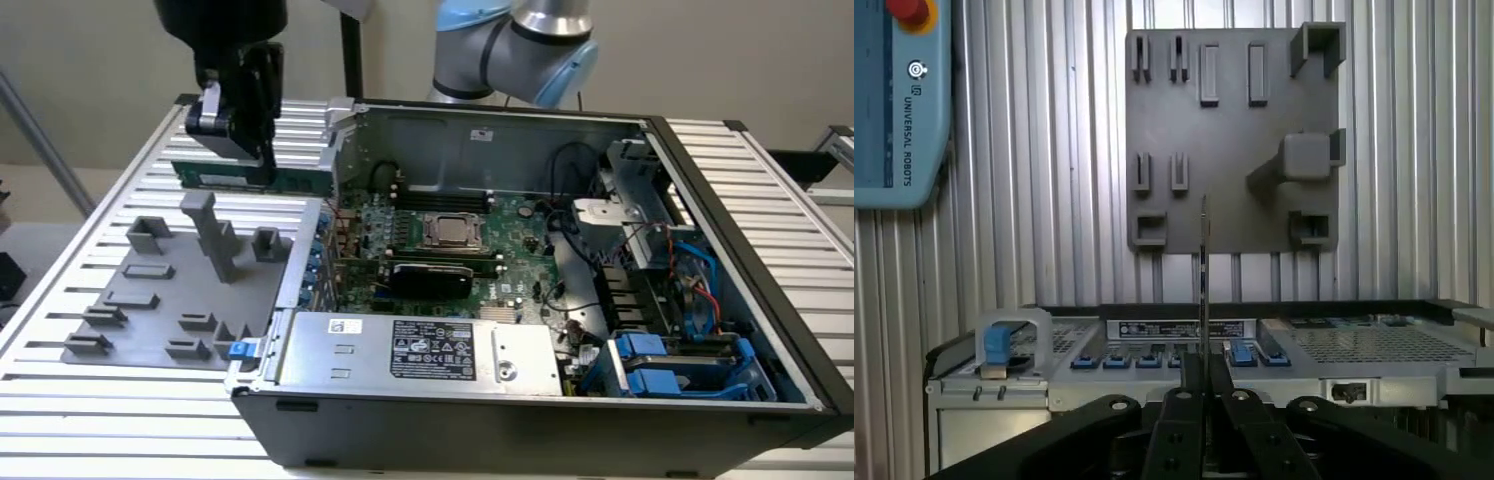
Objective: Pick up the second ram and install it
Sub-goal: 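Insert the second ram into the second slot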
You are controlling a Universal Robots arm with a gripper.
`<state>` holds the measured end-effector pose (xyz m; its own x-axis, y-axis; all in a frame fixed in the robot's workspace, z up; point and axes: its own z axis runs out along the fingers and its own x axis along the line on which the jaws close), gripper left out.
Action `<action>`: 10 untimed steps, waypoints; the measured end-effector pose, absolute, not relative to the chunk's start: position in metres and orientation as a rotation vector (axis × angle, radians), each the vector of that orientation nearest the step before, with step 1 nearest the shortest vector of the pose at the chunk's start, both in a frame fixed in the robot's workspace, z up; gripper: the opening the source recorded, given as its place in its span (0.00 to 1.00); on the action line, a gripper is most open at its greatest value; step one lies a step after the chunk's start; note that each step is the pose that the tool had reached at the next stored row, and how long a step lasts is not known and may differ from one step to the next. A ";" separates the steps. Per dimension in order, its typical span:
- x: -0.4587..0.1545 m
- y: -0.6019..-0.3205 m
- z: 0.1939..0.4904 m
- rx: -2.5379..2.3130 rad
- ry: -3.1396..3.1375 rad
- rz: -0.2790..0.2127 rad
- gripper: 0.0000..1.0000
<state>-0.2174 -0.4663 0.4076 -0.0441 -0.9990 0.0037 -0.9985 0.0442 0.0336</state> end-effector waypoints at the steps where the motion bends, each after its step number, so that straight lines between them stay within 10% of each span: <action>1: -0.213 -0.466 0.408 2.154 -2.251 -0.034 0.00; 10: -0.174 -0.452 0.402 2.154 -2.251 -0.034 0.00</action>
